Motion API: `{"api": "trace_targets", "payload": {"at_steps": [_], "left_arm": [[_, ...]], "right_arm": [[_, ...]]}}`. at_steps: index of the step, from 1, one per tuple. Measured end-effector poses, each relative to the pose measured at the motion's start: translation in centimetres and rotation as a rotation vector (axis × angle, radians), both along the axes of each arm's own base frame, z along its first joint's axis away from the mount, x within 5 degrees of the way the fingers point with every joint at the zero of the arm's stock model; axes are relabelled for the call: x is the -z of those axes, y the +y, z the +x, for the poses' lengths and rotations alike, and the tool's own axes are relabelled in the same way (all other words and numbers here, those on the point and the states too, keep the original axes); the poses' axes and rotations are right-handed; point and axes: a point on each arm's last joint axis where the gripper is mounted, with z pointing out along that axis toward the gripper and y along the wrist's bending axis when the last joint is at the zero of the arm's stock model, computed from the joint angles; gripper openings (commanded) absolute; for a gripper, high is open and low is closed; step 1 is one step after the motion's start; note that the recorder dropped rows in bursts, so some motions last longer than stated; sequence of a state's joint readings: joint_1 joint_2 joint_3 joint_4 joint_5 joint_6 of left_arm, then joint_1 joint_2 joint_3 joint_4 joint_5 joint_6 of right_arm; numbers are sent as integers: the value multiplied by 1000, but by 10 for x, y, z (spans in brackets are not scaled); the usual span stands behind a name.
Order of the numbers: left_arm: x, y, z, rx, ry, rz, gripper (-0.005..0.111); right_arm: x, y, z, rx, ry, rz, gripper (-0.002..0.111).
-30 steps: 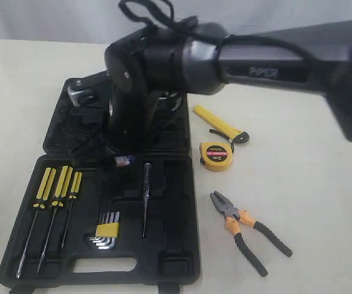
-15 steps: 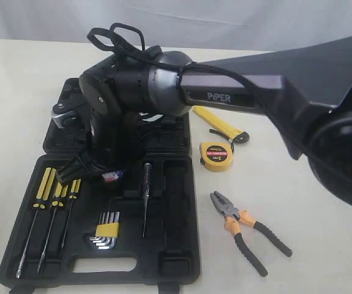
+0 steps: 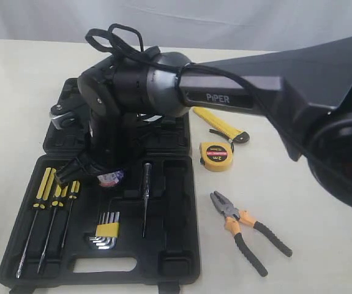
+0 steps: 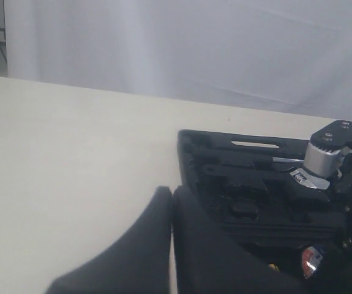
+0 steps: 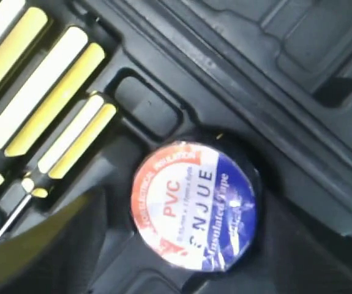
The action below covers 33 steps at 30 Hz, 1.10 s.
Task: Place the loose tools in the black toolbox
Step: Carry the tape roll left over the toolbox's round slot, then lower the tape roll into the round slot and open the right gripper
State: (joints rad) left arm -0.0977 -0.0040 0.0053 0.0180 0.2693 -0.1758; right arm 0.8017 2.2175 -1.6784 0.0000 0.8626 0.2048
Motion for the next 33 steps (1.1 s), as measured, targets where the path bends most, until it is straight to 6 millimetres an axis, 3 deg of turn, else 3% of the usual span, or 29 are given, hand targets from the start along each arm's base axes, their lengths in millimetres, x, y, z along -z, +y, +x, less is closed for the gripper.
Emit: {"api": "trace_targets", "payload": {"at_steps": [6,11,12,14,15,25,30,33], "left_arm": [[0,0,0,0,0,0,0],[0,0,0,0,0,0,0],[0,0,0,0,0,0,0],[0,0,0,0,0,0,0],[0,0,0,0,0,0,0],[0,0,0,0,0,0,0],[0,0,0,0,0,0,0],[0,0,0,0,0,0,0]], "right_arm": [[-3,0,0,-4,-9,2,68],[-31,-3,-1,-10,-54,29,65],[-35,-4,-2,-9,-58,33,60],[-44,-5,-3,-9,-64,40,27],[-45,-5,-3,-9,-66,42,0],[-43,-6,-3,-9,-60,35,-1],[1,-2,0,-15,6,-34,-1],[2,-2,0,-19,4,-36,-1]]}}
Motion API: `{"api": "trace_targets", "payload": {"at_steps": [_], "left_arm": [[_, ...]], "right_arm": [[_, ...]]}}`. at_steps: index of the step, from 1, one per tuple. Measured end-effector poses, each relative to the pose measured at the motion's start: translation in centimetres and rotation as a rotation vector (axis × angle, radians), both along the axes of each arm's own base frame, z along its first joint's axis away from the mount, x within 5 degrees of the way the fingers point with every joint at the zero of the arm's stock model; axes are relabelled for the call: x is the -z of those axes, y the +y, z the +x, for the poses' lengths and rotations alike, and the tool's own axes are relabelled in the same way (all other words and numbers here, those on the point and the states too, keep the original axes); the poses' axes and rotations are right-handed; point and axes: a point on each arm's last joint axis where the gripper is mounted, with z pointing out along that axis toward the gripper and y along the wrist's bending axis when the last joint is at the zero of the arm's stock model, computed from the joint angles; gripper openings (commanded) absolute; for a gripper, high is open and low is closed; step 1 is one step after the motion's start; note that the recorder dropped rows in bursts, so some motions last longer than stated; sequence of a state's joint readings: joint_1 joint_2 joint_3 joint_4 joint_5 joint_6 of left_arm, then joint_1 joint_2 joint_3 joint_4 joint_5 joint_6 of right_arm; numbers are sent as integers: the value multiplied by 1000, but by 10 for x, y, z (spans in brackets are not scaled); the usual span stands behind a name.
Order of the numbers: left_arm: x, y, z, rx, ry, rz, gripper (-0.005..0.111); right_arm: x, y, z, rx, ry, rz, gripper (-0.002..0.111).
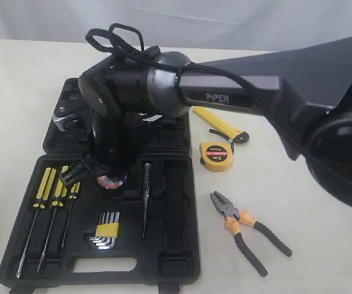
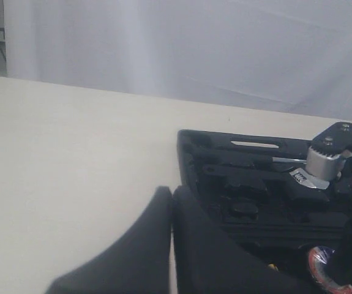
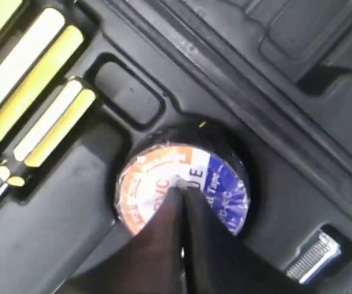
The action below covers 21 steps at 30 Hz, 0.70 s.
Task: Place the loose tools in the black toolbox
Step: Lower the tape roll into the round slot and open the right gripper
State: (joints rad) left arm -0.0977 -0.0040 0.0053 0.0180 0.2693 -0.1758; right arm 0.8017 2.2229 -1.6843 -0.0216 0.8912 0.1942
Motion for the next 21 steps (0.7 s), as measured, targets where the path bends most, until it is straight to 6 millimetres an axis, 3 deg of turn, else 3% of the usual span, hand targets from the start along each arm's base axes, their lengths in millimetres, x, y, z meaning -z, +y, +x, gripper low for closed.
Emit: {"api": "trace_targets", "payload": {"at_steps": [9,12,15,21], "left_arm": [[0,0,0,0,0,0,0],[0,0,0,0,0,0,0],[0,0,0,0,0,0,0],[0,0,0,0,0,0,0]], "right_arm": [[-26,-1,0,-9,-56,43,-1],[-17,1,3,-14,-73,47,-1],[5,4,6,-23,-59,28,-1],[-6,4,6,-29,-74,39,-1]]}}
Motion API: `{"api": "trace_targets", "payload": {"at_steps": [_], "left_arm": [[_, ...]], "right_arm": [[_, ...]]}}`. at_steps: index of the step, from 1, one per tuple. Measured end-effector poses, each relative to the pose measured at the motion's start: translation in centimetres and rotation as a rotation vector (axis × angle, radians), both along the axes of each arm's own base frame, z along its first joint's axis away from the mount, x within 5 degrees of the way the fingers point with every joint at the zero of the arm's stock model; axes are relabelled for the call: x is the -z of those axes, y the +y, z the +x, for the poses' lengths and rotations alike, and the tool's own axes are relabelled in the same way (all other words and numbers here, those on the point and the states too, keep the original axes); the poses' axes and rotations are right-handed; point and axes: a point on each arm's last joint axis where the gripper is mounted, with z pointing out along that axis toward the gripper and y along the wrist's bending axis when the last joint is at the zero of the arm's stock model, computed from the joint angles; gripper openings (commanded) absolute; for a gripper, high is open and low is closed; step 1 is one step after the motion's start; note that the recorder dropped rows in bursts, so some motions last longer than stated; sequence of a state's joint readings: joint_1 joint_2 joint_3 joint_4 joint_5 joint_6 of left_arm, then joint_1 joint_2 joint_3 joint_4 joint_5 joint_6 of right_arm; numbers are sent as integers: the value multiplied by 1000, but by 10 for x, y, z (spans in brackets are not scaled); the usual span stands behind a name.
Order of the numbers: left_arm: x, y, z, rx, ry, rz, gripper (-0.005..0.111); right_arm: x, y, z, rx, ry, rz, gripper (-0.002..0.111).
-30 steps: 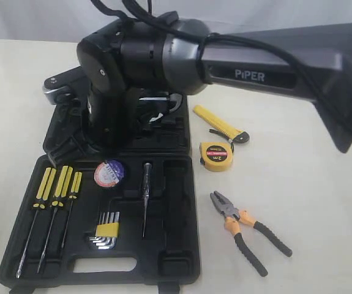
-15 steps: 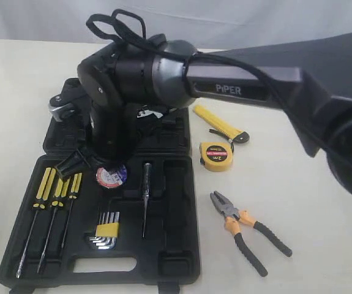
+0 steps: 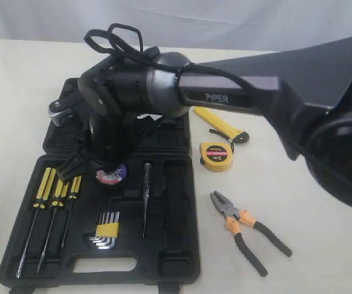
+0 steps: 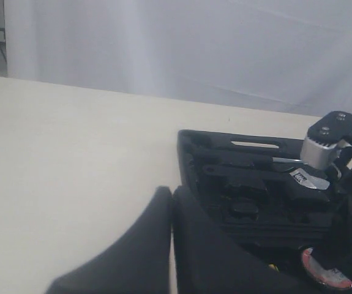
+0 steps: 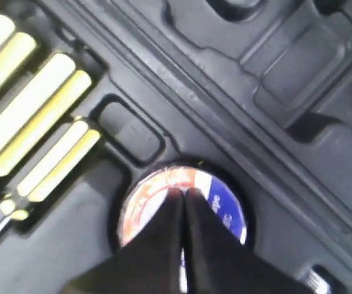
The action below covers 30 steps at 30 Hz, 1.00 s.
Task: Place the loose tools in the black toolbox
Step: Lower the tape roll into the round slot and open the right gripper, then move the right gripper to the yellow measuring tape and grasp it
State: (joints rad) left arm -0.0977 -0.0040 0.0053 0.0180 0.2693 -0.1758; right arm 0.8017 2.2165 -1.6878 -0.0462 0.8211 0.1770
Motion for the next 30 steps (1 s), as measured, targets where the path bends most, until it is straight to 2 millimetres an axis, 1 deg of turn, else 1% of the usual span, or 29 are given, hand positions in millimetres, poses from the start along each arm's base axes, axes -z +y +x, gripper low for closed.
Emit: {"api": "trace_targets", "payload": {"at_steps": [2,3,4,7,13,17,19,21,23,25,26,30], "left_arm": [[0,0,0,0,0,0,0],[0,0,0,0,0,0,0],[0,0,0,0,0,0,0],[0,0,0,0,0,0,0],[0,0,0,0,0,0,0],[0,0,0,0,0,0,0],[0,0,0,0,0,0,0],[0,0,0,0,0,0,0],[0,0,0,0,0,0,0],[0,0,0,0,0,0,0],[0,0,0,0,0,0,0],[0,0,0,0,0,0,0]], "right_arm": [[-11,-1,-1,0,-10,10,-1],[-21,-2,-2,1,-20,20,-1],[-25,-3,-3,1,-23,23,-1],[-27,-3,-4,-1,-22,22,-1],[7,2,-7,13,67,-10,-1],[9,2,-8,17,82,-13,-1],[3,1,-8,13,74,-18,-1],[-7,-2,-11,9,79,-25,-1],[-26,-5,-14,1,65,-14,-1],[-51,-10,-17,-10,34,6,-1],[-70,-14,-20,-16,3,19,-1],[-122,-34,-31,-23,-70,23,-1]]}}
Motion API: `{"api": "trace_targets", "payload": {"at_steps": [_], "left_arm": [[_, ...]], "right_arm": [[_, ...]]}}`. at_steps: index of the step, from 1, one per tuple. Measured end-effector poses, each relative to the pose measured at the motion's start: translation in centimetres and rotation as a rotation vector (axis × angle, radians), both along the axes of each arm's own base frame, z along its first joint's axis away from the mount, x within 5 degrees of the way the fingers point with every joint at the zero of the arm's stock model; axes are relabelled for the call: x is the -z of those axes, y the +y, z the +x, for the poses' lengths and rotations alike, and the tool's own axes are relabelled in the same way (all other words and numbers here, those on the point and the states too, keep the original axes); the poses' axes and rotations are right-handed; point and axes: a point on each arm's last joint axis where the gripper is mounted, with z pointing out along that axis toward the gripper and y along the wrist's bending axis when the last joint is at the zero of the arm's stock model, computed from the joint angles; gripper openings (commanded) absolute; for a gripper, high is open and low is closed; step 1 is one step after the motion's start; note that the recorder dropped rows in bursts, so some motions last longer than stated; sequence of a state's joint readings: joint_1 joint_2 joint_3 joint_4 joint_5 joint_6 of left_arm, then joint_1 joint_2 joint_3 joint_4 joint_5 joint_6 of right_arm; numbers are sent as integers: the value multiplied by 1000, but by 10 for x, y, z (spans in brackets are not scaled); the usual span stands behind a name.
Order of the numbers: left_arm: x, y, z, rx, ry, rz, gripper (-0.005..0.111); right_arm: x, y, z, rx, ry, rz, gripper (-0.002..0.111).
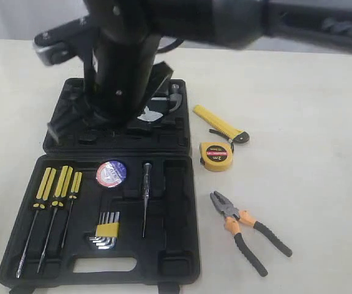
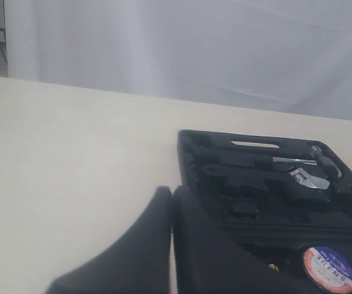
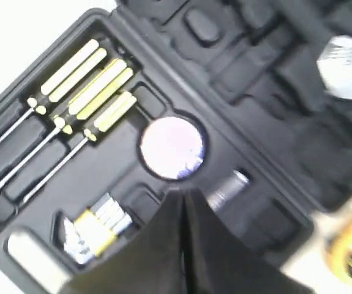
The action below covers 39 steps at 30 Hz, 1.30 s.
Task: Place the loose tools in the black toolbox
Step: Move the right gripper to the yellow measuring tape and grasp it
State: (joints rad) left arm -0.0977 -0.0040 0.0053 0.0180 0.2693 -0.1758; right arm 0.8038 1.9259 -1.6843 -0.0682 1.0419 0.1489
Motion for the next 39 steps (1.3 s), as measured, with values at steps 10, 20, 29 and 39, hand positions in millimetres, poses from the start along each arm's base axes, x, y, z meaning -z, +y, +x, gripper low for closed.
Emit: {"api": "trace_targets", "payload": {"at_steps": [10,20,29,39], "left_arm": [[0,0,0,0,0,0,0],[0,0,0,0,0,0,0],[0,0,0,0,0,0,0],[0,0,0,0,0,0,0]], "right_arm": [[-47,-98,-15,169,-29,-5,-1],[28,-153,-38,345,96,-66,0],[72,-138,-11,409,50,15,66],[112,-172,23,599,78,15,77]]}}
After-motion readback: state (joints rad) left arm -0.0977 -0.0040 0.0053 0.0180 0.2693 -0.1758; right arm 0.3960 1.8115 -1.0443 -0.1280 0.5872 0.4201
